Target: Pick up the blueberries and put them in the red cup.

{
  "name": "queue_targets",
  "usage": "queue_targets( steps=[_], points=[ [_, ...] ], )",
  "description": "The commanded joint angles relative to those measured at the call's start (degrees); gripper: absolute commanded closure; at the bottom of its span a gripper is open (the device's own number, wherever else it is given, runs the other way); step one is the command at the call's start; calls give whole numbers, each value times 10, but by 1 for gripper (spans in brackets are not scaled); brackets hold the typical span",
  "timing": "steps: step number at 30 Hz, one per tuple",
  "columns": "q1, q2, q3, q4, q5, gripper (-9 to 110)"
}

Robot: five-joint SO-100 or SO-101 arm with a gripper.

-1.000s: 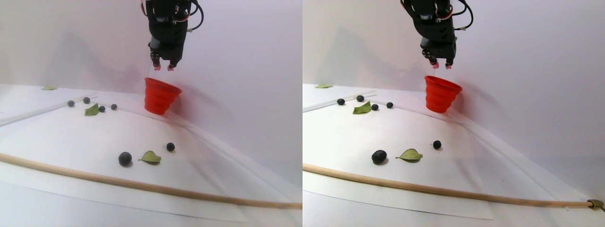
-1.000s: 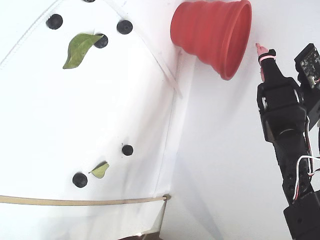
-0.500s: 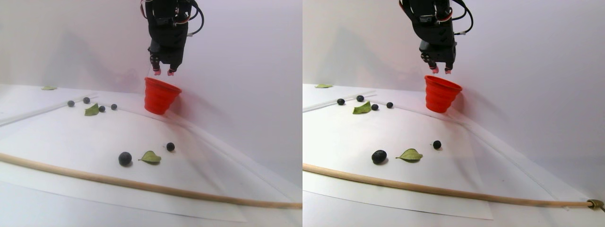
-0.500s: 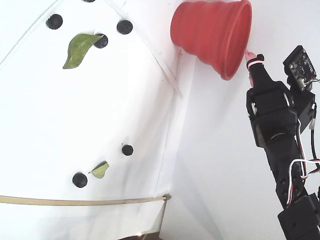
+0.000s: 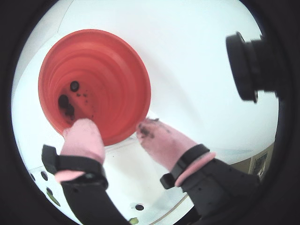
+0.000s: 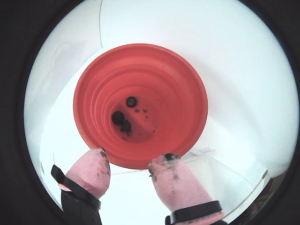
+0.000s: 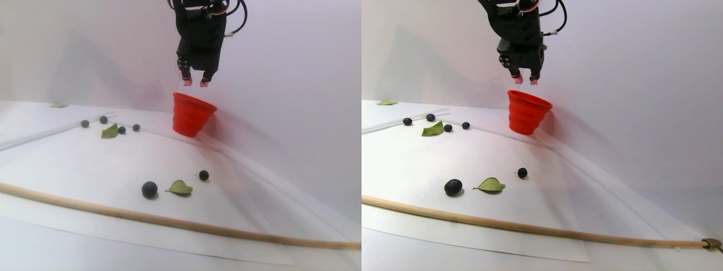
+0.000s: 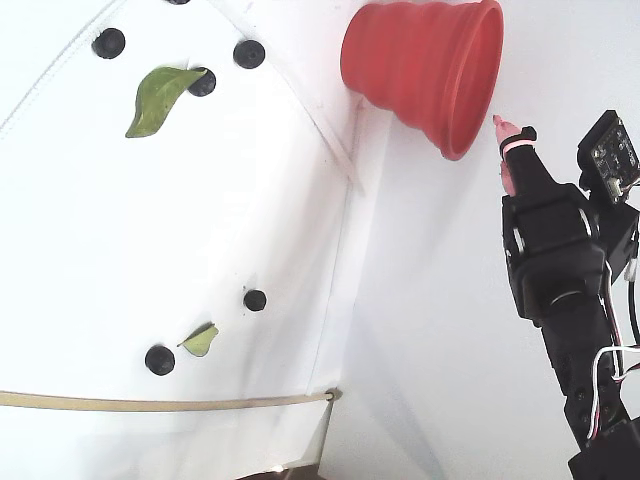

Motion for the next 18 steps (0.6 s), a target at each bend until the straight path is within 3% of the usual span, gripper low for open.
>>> queue_targets(
  steps=[1,18],
  points=[
    [30,90,4,4,8,85],
    [41,138,86,24,39,86]
  ],
)
